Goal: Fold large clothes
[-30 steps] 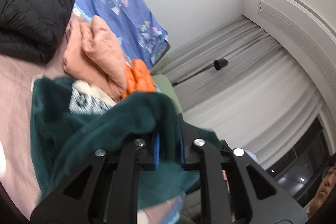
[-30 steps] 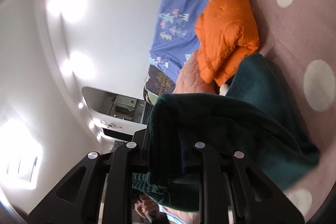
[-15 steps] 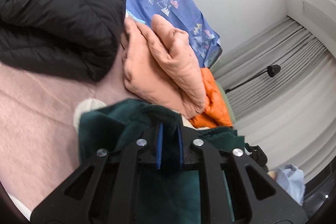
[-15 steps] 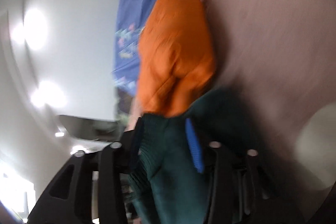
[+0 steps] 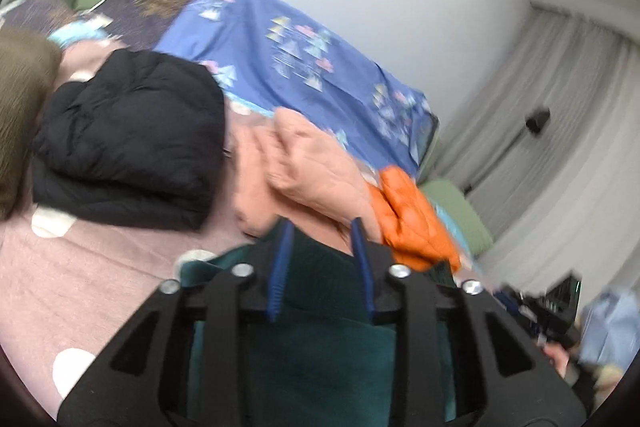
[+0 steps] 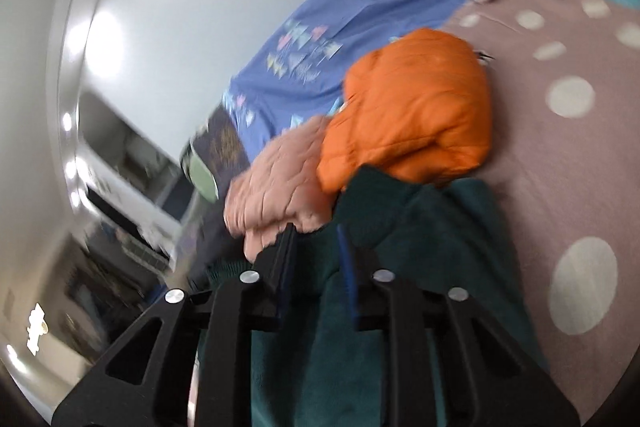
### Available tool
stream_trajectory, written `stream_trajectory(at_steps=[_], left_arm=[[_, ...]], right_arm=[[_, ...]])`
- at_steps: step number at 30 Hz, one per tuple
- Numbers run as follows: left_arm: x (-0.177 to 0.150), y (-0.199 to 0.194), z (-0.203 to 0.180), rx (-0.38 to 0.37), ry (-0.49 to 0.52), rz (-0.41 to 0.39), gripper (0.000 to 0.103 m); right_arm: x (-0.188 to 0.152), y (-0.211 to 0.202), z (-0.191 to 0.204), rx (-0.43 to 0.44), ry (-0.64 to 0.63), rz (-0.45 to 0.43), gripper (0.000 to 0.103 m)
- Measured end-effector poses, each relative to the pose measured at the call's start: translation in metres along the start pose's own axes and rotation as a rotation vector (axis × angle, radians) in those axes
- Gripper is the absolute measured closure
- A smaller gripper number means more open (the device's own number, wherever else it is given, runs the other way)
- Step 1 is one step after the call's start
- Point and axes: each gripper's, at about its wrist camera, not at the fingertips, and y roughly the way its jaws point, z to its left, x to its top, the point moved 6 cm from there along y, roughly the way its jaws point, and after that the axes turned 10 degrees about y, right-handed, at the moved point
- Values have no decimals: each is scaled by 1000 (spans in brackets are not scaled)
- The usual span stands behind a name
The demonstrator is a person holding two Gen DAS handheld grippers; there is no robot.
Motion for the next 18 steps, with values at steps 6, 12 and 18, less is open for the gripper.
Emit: stream_trajectory(at_steps=[6, 12, 18], left_arm=[[-39, 67, -37, 103, 173, 198, 84], [-85, 112, 12, 290, 232, 237, 84], [-83, 113, 43, 302, 92, 232, 95]], right_arm=[[-27, 80, -2, -249, -223, 74, 84], [-26, 111, -59, -249, -149, 71, 103], [-21, 109, -71, -336, -190, -21, 103]])
